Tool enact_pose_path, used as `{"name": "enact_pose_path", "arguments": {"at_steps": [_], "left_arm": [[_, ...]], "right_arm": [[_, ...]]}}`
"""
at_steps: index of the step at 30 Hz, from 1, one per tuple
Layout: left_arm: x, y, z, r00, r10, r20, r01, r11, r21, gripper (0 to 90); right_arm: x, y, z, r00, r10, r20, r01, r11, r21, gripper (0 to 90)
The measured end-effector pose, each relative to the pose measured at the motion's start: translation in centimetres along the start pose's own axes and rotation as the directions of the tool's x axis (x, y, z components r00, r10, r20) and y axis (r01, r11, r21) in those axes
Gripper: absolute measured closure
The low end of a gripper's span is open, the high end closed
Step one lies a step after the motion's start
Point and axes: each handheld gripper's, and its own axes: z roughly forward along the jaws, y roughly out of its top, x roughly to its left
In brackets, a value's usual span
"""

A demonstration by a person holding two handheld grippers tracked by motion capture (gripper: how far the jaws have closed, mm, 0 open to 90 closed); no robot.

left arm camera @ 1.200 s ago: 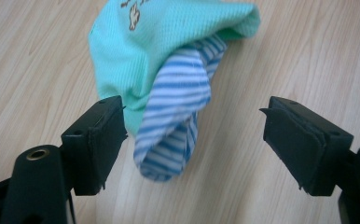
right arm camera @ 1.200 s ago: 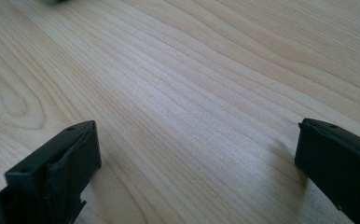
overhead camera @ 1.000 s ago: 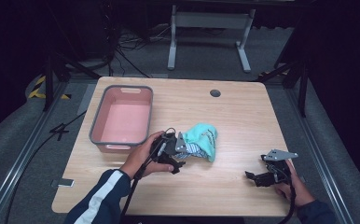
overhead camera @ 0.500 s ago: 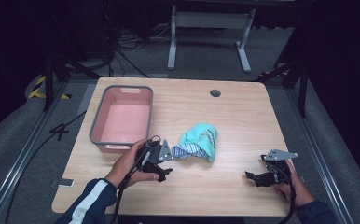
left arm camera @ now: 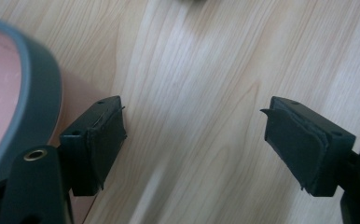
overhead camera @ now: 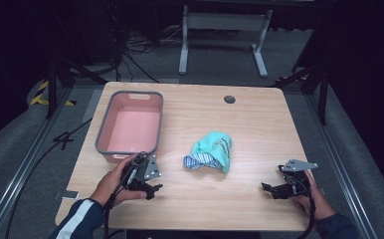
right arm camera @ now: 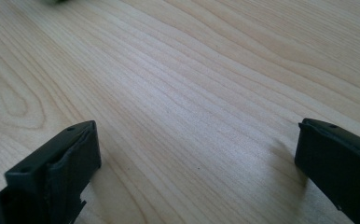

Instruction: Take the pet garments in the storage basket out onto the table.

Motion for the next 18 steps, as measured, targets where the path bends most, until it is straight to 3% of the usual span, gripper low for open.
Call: {"name": "enact_pose_path", "arguments": {"at_steps": [11, 18], "left_arm": [[0.9, -4.1, -0.3, 0.9976, -0.064, -0.027, 0.065, 0.9968, 0.048, 19.2], [1.8, -6.0, -0.9, 0.9939, -0.11, -0.005, 0.11, 0.9938, 0.01, 19.2]], "right_arm": [[0.0, 0.0, 0.0, 1.0, 0.001, 0.001, -0.001, 1.0, 0.0, 0.6], [0.0, 0.0, 0.0, 1.0, 0.001, 0.001, -0.001, 1.0, 0.0, 0.6]]}}
